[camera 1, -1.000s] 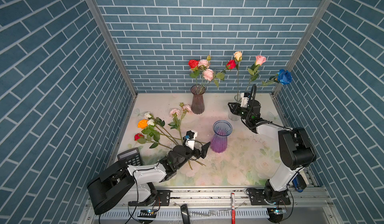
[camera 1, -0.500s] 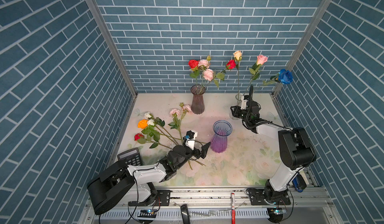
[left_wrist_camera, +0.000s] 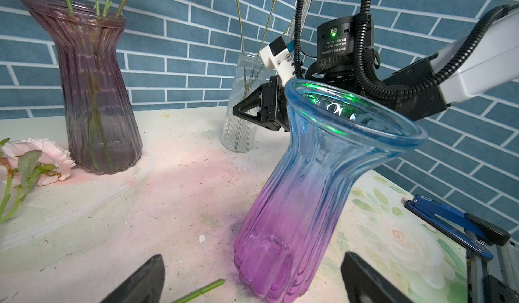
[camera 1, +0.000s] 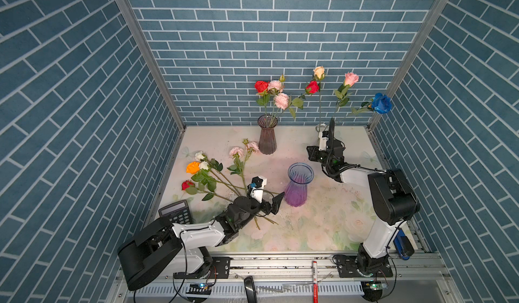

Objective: Arrange flowers in a vase
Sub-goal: Move the vase to the top-right of the table.

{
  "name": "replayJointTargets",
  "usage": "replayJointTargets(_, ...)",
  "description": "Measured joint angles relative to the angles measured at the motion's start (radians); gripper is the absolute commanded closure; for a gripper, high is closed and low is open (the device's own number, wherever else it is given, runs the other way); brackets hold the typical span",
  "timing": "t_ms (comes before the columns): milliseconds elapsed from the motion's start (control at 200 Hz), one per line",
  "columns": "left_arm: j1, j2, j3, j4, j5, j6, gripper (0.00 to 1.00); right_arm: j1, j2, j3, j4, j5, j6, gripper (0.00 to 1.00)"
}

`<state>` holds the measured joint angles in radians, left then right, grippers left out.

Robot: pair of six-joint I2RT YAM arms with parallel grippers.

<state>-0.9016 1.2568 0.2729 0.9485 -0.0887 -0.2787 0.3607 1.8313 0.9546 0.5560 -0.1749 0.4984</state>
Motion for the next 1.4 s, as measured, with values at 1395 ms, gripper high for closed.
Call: replayJointTargets(1395,0.000,0.015,0.012,0.000,0.002,0.000,0.00,0.087,0.298,0.563,-0.729,0.392,-0.480,1.00)
